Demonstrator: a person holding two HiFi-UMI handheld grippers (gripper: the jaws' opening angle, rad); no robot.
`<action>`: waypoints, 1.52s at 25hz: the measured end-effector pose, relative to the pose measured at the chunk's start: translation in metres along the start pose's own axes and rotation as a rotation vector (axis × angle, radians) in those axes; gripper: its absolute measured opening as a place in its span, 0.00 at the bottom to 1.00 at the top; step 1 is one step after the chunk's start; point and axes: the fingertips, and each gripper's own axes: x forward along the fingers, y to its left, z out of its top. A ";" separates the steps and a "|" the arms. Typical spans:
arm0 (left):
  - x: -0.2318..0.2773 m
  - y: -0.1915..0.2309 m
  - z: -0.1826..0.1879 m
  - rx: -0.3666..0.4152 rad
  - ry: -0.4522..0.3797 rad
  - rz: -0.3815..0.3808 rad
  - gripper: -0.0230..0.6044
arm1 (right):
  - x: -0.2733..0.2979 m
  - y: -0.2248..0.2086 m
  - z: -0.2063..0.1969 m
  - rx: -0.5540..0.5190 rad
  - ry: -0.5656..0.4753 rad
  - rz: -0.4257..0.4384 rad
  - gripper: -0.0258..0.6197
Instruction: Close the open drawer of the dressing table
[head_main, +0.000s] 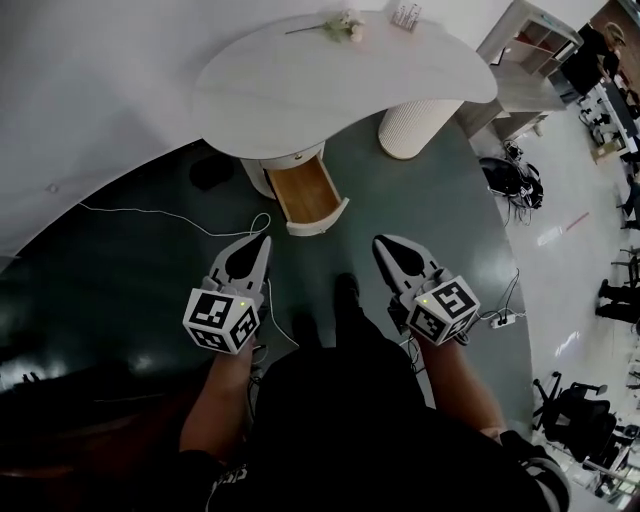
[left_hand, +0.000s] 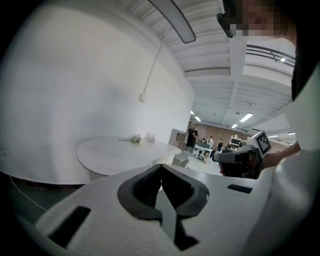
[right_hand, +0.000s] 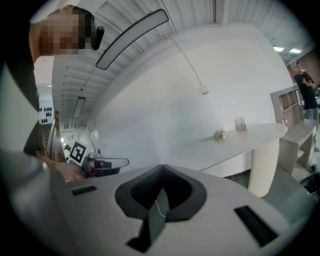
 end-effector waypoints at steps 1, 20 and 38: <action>0.009 0.002 0.002 -0.001 0.001 0.008 0.05 | 0.007 -0.008 0.000 0.000 0.008 0.011 0.05; 0.150 0.045 -0.049 -0.055 0.071 0.109 0.05 | 0.125 -0.115 -0.094 0.080 0.229 0.233 0.05; 0.127 0.101 -0.215 -0.129 0.112 0.091 0.05 | 0.161 -0.071 -0.244 0.046 0.373 0.172 0.05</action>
